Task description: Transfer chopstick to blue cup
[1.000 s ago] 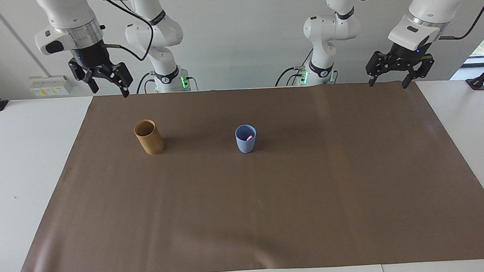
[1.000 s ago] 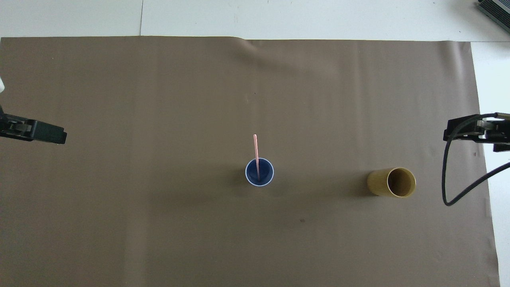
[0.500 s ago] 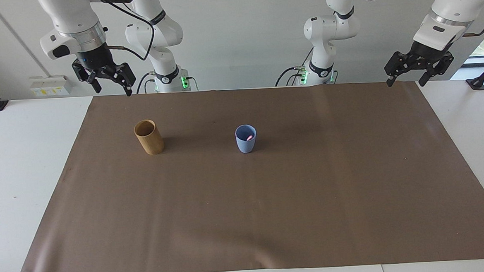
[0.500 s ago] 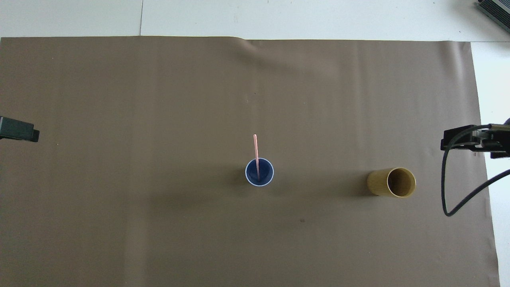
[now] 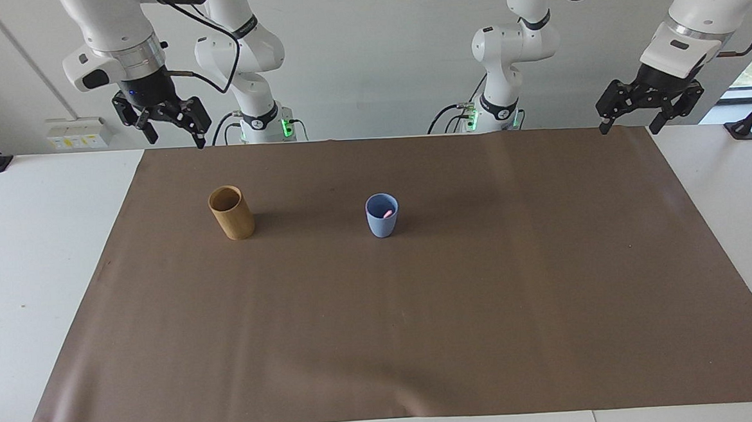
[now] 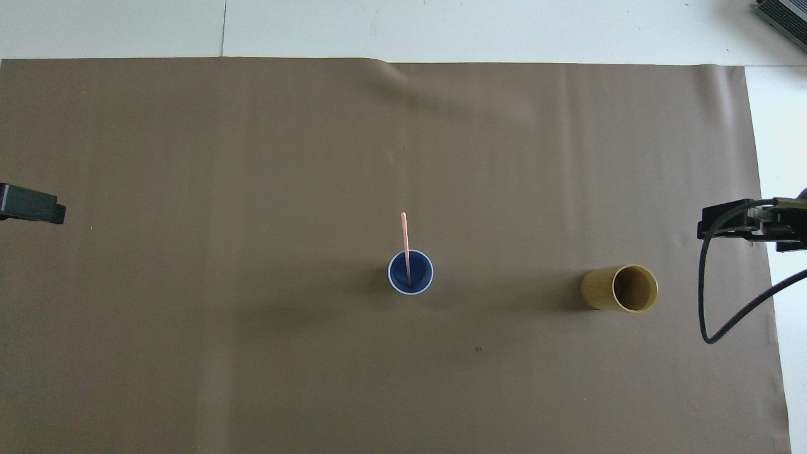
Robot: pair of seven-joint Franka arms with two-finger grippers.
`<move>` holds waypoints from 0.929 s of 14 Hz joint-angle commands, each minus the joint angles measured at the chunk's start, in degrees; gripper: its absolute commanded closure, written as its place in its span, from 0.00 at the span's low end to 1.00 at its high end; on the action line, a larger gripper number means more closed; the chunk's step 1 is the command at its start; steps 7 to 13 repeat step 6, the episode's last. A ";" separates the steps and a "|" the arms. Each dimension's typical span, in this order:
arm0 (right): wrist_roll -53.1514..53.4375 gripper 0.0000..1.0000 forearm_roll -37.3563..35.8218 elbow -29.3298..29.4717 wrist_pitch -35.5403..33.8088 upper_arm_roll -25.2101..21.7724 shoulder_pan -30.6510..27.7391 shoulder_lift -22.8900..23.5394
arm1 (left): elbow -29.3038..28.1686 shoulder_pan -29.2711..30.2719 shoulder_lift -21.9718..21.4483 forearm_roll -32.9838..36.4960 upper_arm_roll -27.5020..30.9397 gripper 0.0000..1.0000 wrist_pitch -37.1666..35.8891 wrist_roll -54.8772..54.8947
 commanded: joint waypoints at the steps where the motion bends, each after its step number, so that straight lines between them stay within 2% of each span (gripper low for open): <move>1: -1.58 0.00 0.28 -1.63 0.20 0.18 -0.81 -1.46 | 1.00 -0.10 0.52 0.53 -0.51 0.00 1.27 -0.06; 13: -1.67 0.00 -0.42 -1.72 0.20 0.26 -0.81 -1.46 | 0.83 -0.10 0.44 0.44 -0.60 0.00 1.28 -0.23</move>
